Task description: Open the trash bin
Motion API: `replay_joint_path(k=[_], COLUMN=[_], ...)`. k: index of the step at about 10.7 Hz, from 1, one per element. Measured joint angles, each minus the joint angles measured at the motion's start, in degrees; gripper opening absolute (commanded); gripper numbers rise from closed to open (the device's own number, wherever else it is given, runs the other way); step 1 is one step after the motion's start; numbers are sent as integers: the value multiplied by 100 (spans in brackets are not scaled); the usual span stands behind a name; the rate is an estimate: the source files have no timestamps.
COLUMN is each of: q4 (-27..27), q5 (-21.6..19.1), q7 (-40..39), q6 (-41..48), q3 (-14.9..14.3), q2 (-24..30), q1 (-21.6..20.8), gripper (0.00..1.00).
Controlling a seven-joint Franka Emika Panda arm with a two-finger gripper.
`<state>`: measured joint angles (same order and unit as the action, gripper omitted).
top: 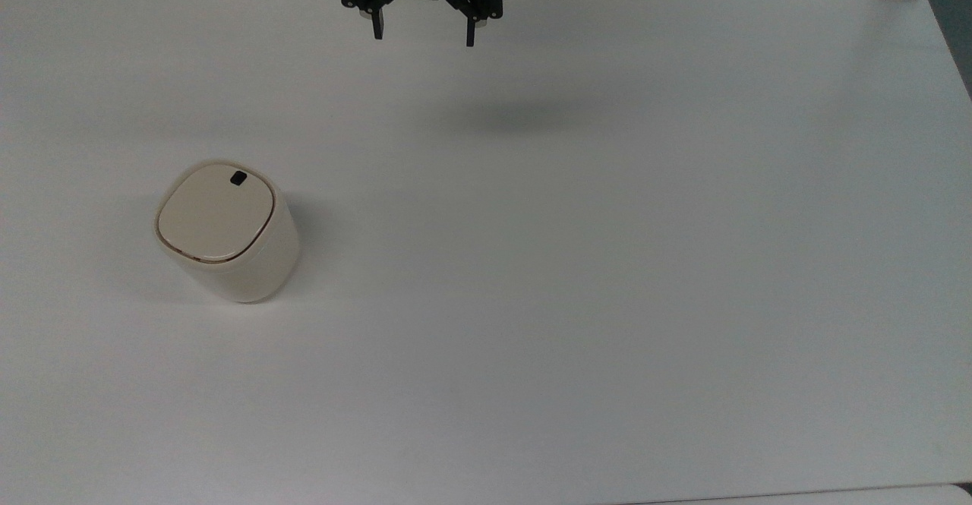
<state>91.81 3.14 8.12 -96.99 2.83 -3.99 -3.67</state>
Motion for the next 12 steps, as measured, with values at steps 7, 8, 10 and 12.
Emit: replay_joint_path(k=[7, 8, 10, 12], q4=[3, 6, 9, -3], q5=[1, 1, 1, 3], q7=[-206, -206, -206, -206], q6=[0, 0, 0, -20], q3=[0, 0, -7, -19], q2=[-1, -4, -28, -33], q1=[20, 26, 87, 396], gripper=[0, 0, 0, 0])
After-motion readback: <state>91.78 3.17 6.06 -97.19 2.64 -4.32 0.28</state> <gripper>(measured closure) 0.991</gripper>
